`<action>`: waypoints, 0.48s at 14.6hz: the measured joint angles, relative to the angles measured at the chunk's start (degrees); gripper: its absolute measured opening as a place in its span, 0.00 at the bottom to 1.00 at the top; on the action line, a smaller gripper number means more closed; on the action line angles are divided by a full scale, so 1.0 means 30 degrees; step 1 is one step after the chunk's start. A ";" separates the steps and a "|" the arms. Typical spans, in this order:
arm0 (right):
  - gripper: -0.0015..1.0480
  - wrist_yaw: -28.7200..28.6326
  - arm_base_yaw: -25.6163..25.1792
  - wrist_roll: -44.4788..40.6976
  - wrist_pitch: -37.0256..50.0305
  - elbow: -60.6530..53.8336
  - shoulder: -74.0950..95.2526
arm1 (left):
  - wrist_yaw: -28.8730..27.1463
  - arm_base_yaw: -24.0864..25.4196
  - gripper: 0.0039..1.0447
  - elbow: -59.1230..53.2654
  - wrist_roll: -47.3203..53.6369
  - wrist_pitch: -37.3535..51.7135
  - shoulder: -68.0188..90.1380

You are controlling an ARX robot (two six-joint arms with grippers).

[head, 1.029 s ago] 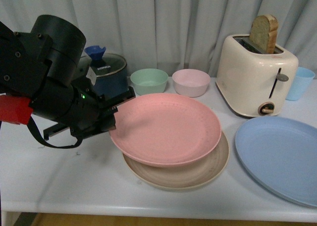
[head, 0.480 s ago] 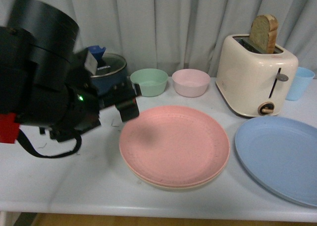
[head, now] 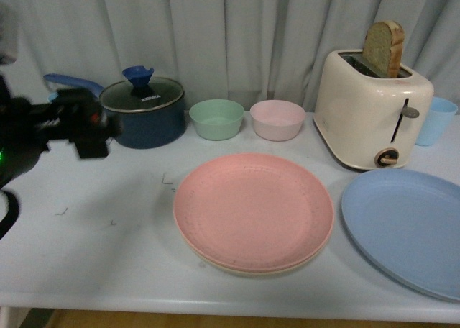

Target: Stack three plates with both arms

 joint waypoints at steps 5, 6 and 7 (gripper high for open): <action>0.94 0.0000 0.0015 0.0000 0.0036 0.0000 -0.0007 | 0.0736 0.0969 0.37 -0.1938 0.1100 0.1749 -0.3147; 0.94 0.0000 0.0015 0.0000 0.0029 0.0000 -0.0007 | 0.0867 0.1129 0.31 -0.2273 0.1217 0.1800 -0.3818; 0.94 0.0000 0.0015 0.0000 0.0029 0.0000 -0.0007 | 0.1035 0.1246 0.26 -0.2710 0.1304 0.1770 -0.4357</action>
